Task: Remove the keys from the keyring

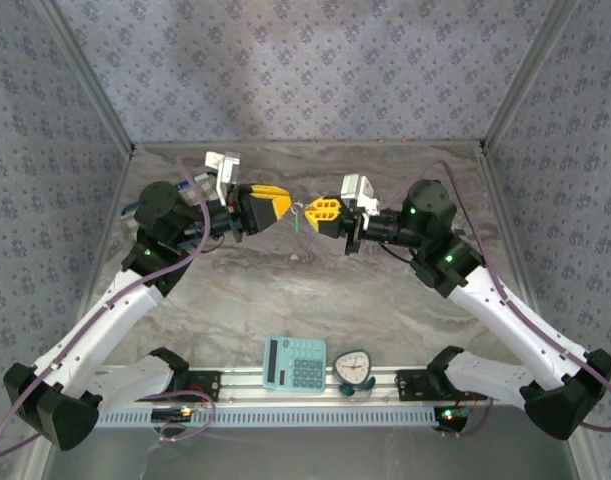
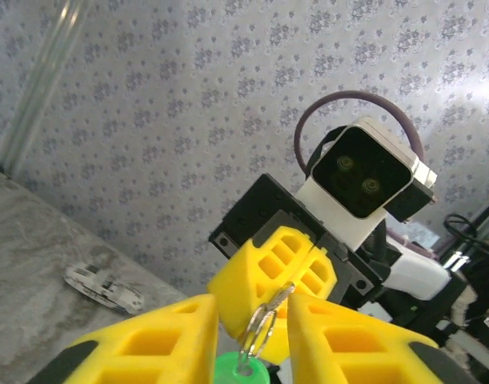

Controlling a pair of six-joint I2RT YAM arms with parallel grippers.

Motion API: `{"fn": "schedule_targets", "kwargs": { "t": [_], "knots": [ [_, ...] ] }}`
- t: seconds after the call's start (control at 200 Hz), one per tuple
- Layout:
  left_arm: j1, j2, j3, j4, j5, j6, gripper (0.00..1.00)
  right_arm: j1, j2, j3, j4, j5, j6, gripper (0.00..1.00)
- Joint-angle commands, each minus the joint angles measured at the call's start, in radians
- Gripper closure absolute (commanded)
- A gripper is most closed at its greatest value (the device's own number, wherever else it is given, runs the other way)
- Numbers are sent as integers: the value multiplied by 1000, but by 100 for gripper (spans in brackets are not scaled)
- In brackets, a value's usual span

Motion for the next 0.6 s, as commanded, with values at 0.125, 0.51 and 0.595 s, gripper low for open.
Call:
{"fn": "schedule_targets", "kwargs": {
  "t": [0.125,0.51,0.595],
  "knots": [
    [4,-27,9,-3,-3,38,50,-3,-14,21,-19,-10,0,100],
    [-34,19,45,-22,62,54,45,1,10,42,-39,-27,4,100],
    [-36,19,45,-22,57,58,48,2,13,45,-46,-29,4,100]
  ]
}}
